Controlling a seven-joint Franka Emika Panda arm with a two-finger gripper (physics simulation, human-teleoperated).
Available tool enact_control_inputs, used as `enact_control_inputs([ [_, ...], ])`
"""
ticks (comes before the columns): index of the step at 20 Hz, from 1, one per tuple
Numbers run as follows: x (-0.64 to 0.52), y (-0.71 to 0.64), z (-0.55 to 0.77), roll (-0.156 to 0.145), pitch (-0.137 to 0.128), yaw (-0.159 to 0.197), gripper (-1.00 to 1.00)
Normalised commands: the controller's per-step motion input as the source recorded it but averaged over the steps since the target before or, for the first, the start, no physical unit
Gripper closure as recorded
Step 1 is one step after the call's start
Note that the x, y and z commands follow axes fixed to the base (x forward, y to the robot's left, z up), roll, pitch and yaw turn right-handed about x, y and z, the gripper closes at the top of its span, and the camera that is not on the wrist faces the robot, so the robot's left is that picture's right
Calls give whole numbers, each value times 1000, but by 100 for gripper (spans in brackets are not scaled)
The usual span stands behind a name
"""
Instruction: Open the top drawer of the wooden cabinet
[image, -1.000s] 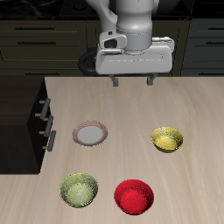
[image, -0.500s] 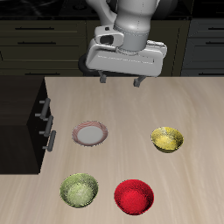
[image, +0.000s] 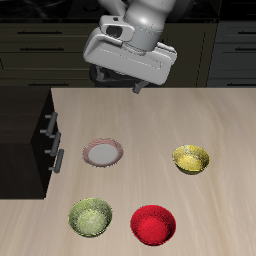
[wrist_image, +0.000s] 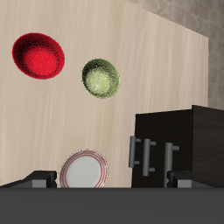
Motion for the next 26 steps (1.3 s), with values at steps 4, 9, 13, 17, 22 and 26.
enact_control_inputs([
  [4,-155,-428,92,-91,-29,-7,-100],
  [9,-116,-465,59,-154,-23,14,-100],
  [13,-50,-167,-84,-39,-6,17,-100],
  [17,5,-142,-121,-26,12,-14,-100],
  [22,-5,-100,-117,-23,6,6,-100],
  [26,26,-272,-233,-52,19,21,-100],
])
